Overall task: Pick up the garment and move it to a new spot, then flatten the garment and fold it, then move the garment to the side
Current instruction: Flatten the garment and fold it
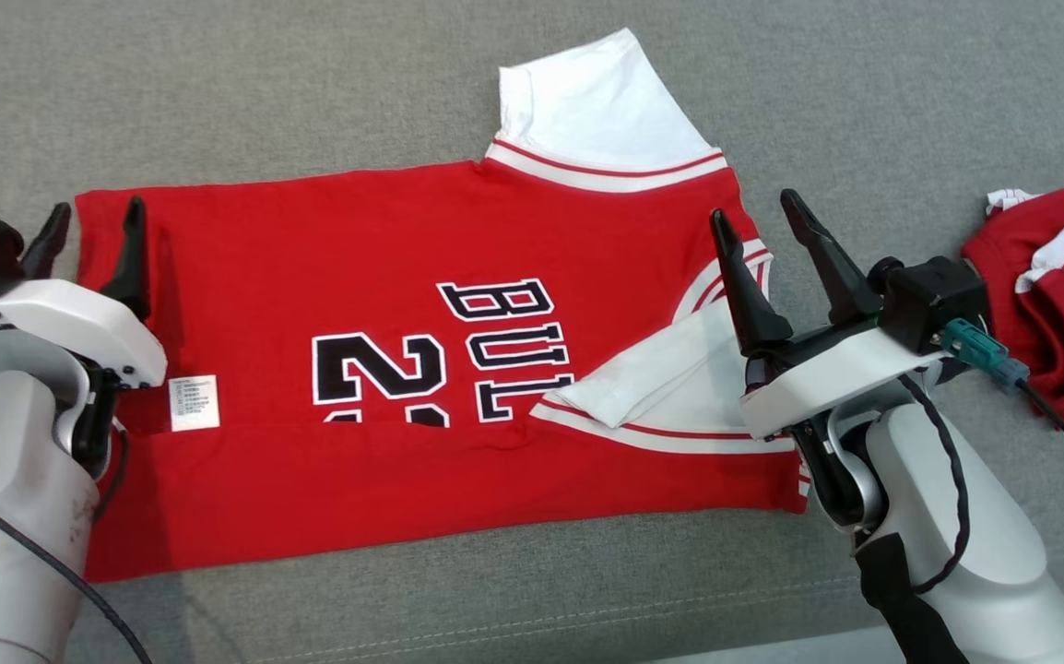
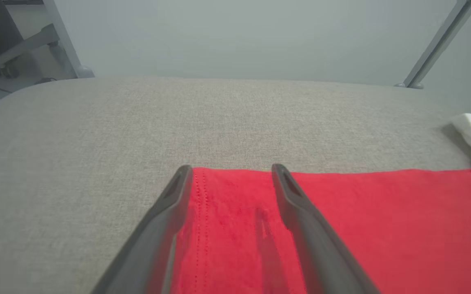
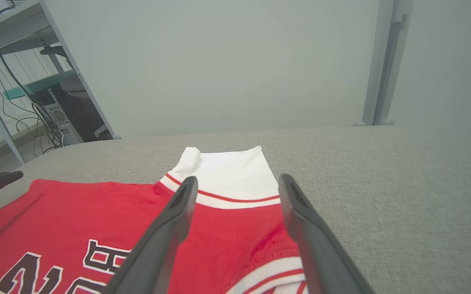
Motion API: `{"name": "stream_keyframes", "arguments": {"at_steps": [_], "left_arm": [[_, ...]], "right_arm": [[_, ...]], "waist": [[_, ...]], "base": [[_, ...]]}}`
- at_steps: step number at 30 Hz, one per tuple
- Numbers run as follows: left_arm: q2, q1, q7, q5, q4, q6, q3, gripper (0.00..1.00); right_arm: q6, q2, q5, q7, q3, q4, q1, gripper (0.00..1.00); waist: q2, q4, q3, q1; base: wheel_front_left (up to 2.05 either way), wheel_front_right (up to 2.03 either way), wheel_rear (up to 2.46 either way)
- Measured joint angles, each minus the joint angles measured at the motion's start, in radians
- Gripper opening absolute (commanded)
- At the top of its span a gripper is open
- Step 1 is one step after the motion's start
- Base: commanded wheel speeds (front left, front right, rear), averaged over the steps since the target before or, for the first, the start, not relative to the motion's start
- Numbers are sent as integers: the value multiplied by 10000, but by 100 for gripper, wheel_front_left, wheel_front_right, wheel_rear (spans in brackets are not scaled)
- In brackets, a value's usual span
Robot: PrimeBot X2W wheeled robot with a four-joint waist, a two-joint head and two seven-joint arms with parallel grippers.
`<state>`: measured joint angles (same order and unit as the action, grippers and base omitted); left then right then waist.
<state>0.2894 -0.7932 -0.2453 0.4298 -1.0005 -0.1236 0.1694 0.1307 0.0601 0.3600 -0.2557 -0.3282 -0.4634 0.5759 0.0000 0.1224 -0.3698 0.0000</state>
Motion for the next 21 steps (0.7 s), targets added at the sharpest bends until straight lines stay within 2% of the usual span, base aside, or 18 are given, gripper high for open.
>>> {"name": "stream_keyframes", "arguments": {"at_steps": [7, 15, 19, 21], "left_arm": [[788, -546, 159, 867, -562, 0, 405, 100], [1062, -779, 132, 1833, -677, 0, 830, 100], [1152, -920, 75, 2056, -575, 0, 1225, 100], [1193, -1051, 88, 2293, -466, 0, 1453, 83]], "right_arm": [[0, 2, 188, 0, -268, 410, 101, 100], [0, 4, 188, 0, -128, 533, 155, 100], [0, -4, 2, 0, 128, -33, 748, 100], [0, 2, -100, -2, 324, -437, 1240, 100]], "waist": [[0, 507, -664, 0], [0, 689, -914, 1], [0, 618, -1052, 0], [0, 558, -1156, 0]], "base": [[0, 0, 0], [0, 0, 0], [0, 0, 0], [0, 0, 0]]}}
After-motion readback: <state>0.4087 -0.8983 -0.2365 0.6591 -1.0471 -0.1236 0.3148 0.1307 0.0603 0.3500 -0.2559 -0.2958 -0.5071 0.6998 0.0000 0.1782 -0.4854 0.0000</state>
